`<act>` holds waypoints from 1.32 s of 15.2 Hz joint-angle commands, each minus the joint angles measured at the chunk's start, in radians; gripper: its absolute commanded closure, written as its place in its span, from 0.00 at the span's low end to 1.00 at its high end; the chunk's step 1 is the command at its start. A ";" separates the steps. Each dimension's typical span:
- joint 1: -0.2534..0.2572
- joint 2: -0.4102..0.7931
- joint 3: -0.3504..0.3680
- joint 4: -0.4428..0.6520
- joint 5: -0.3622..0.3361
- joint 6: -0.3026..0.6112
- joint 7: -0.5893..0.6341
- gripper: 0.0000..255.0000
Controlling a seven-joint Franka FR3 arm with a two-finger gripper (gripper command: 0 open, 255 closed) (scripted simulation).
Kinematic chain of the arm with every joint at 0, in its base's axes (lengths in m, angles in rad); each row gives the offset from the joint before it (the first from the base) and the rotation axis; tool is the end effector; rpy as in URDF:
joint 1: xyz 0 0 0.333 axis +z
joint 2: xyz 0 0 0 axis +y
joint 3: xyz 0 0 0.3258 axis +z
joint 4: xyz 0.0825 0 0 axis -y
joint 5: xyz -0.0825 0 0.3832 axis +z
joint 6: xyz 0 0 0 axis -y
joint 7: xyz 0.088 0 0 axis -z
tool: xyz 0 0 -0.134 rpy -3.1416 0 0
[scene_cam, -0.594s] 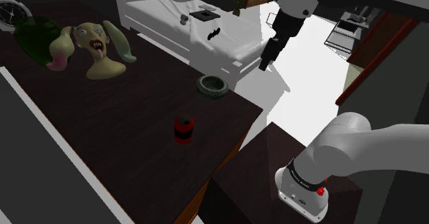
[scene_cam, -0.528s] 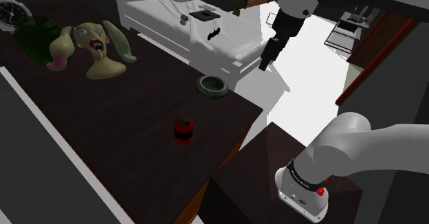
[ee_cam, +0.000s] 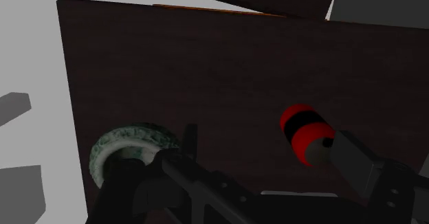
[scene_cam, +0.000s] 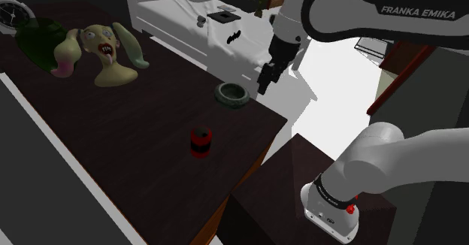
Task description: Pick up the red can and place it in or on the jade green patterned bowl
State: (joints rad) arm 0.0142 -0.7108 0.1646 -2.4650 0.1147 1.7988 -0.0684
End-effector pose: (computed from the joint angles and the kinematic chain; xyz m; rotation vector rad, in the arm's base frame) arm 0.3293 0.0784 0.5111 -3.1210 -0.2912 -0.0609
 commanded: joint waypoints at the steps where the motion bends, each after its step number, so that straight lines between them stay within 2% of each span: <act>1: 0.012 0.045 0.037 -0.020 0.019 0.065 0.032 0.00; 7: 0.034 0.209 0.135 -0.033 0.050 0.236 0.114 0.00; 11: 0.040 0.341 0.200 -0.015 0.047 0.346 0.176 0.00; 15: 0.041 0.490 0.262 0.023 0.014 0.449 0.252 0.00; 18: 0.042 0.611 0.301 0.065 -0.036 0.517 0.322 0.00; 20: 0.043 0.629 0.303 0.063 -0.046 0.535 0.331 0.00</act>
State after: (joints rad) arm 0.0560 -0.0998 0.4623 -2.4046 0.0770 2.3200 0.2512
